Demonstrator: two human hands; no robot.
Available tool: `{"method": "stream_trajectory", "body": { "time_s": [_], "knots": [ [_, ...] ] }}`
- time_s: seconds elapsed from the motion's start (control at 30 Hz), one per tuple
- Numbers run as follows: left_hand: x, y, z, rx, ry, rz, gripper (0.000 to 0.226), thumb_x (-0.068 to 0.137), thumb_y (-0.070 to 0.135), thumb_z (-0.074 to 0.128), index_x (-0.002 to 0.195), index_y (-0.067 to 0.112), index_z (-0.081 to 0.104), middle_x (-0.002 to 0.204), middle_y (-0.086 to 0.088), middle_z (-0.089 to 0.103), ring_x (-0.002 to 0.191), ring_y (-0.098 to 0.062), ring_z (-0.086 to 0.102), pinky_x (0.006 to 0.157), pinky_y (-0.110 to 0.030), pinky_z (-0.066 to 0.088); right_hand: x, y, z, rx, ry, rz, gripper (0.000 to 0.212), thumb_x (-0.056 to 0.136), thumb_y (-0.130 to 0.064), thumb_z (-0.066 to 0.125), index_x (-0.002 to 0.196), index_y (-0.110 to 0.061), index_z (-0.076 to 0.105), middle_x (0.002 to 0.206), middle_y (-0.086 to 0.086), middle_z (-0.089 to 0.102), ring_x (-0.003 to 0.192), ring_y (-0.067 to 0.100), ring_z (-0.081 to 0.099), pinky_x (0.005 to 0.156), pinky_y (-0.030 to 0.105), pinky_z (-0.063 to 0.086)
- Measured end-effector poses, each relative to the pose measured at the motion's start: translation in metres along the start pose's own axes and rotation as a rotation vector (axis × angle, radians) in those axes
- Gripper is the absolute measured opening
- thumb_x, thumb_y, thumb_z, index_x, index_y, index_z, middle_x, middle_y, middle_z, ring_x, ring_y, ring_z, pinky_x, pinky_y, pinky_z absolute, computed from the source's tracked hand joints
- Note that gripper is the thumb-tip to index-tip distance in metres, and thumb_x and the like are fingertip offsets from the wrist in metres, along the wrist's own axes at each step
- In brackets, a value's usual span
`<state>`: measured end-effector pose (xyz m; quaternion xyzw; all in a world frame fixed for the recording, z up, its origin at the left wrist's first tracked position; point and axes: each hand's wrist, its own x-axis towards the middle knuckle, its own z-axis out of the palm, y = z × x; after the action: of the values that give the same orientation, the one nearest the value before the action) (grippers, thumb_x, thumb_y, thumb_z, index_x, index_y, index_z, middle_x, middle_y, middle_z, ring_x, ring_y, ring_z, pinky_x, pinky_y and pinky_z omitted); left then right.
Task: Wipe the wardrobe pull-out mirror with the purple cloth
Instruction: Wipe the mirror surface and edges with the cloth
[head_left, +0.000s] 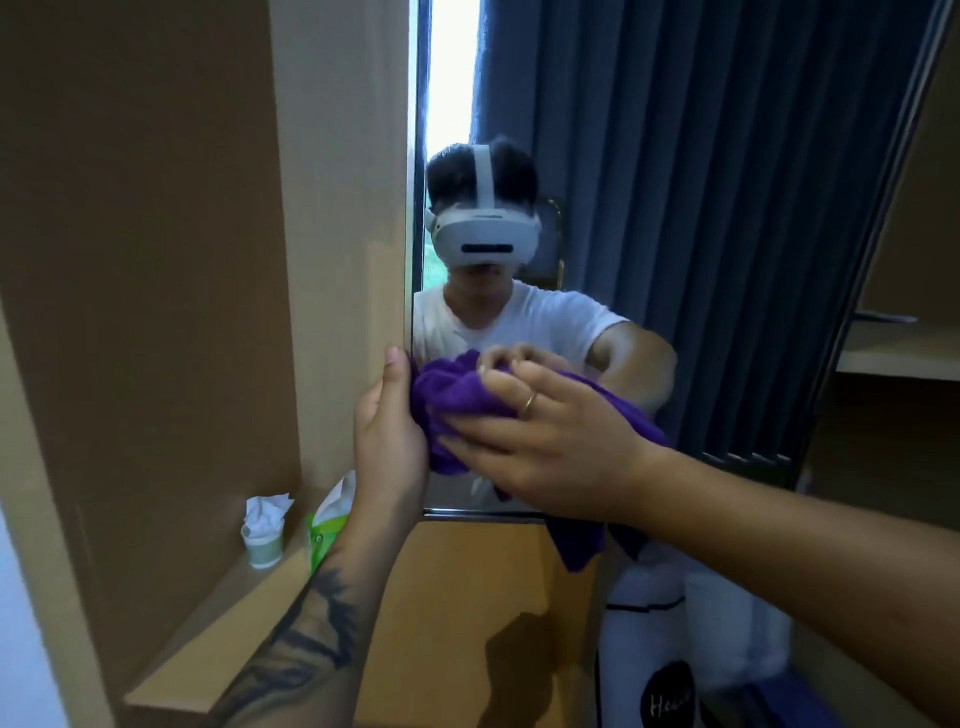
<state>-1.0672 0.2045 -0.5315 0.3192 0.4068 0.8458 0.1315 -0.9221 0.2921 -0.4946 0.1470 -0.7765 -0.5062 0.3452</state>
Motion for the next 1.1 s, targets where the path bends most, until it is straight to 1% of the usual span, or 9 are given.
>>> {"method": "stream_trajectory", "body": {
  "time_s": [0.17, 0.33, 0.4, 0.53, 0.6, 0.73, 0.9, 1.03, 1.1],
  "knots": [
    [-0.001, -0.001, 0.001, 0.031, -0.007, -0.045, 0.059, 0.111, 0.047, 0.043, 0.066, 0.026, 0.076, 0.064, 0.010, 0.066, 0.059, -0.006, 0.059, 0.055, -0.021, 0.047, 0.002, 0.030, 0.004, -0.055, 0.189, 0.453, 0.029, 0.102, -0.018, 0.063, 0.128, -0.015, 0.074, 0.137, 0.006, 0.069, 0.118, 0.038, 0.063, 0.098, 0.049, 0.046],
    [-0.002, 0.001, -0.001, 0.021, 0.029, -0.021, 0.045, 0.110, 0.045, 0.045, 0.083, 0.012, 0.056, 0.079, -0.012, 0.043, 0.066, -0.021, 0.038, 0.060, -0.034, 0.032, -0.029, 0.010, -0.005, -0.001, 0.020, 0.056, 0.030, 0.100, -0.020, 0.066, 0.129, -0.019, 0.074, 0.131, 0.004, 0.072, 0.113, 0.037, 0.070, 0.095, 0.050, 0.052],
    [-0.001, -0.002, -0.001, 0.027, 0.046, -0.027, 0.048, 0.109, 0.048, 0.046, 0.082, 0.009, 0.053, 0.077, -0.013, 0.039, 0.066, -0.024, 0.035, 0.057, -0.033, 0.027, -0.035, 0.027, -0.009, -0.025, 0.047, 0.091, 0.028, 0.100, -0.019, 0.068, 0.127, -0.019, 0.075, 0.130, 0.005, 0.073, 0.113, 0.036, 0.070, 0.097, 0.048, 0.051],
    [-0.001, -0.003, -0.001, 0.042, 0.051, -0.024, 0.067, 0.109, 0.051, 0.045, 0.083, -0.010, 0.050, 0.083, -0.015, 0.040, 0.077, -0.031, 0.033, 0.059, -0.035, 0.024, -0.052, 0.043, -0.017, -0.131, 0.144, 0.438, 0.031, 0.102, -0.020, 0.065, 0.132, -0.015, 0.072, 0.141, 0.007, 0.066, 0.119, 0.040, 0.066, 0.100, 0.049, 0.049],
    [-0.002, -0.002, 0.000, 0.022, 0.048, -0.024, 0.073, 0.110, 0.050, 0.043, 0.085, -0.018, 0.047, 0.083, -0.017, 0.039, 0.074, -0.033, 0.032, 0.058, -0.035, 0.021, -0.061, 0.028, -0.010, -0.168, 0.078, 0.293, 0.030, 0.100, -0.023, 0.069, 0.128, -0.017, 0.075, 0.137, 0.007, 0.068, 0.116, 0.040, 0.068, 0.095, 0.051, 0.054],
    [-0.003, -0.002, 0.000, 0.011, 0.055, -0.017, 0.071, 0.110, 0.049, 0.044, 0.084, -0.017, 0.048, 0.083, -0.017, 0.040, 0.074, -0.032, 0.033, 0.058, -0.034, 0.021, -0.067, 0.030, -0.007, 0.144, -0.009, 0.044, 0.024, 0.093, -0.034, 0.075, 0.115, -0.028, 0.080, 0.122, 0.001, 0.075, 0.118, 0.024, 0.062, 0.099, 0.039, 0.052],
    [-0.003, 0.002, 0.003, 0.014, 0.071, -0.022, 0.066, 0.105, 0.054, 0.048, 0.081, -0.008, 0.046, 0.079, -0.014, 0.037, 0.073, -0.032, 0.030, 0.060, -0.037, 0.022, -0.085, 0.055, -0.022, -0.085, 0.074, 0.440, 0.035, 0.103, -0.020, 0.063, 0.138, -0.017, 0.067, 0.146, 0.009, 0.061, 0.119, 0.042, 0.064, 0.098, 0.053, 0.049],
    [-0.004, 0.003, 0.003, 0.058, 0.054, -0.017, 0.075, 0.083, 0.073, 0.049, 0.080, -0.003, 0.050, 0.077, -0.015, 0.042, 0.071, -0.032, 0.035, 0.067, -0.045, 0.029, -0.110, 0.038, -0.019, 0.193, -0.187, 0.227, 0.039, 0.101, -0.020, 0.071, 0.133, -0.039, 0.063, 0.143, 0.000, 0.064, 0.132, 0.020, 0.058, 0.106, 0.050, 0.051],
    [-0.004, 0.001, 0.002, 0.073, 0.058, -0.013, 0.082, 0.079, 0.076, 0.048, 0.080, -0.006, 0.049, 0.077, -0.015, 0.043, 0.071, -0.031, 0.037, 0.069, -0.046, 0.030, -0.110, 0.055, -0.027, 0.005, -0.129, 0.161, 0.034, 0.101, -0.025, 0.069, 0.134, -0.034, 0.068, 0.142, 0.001, 0.065, 0.131, 0.027, 0.056, 0.106, 0.048, 0.049]
  ]
}}
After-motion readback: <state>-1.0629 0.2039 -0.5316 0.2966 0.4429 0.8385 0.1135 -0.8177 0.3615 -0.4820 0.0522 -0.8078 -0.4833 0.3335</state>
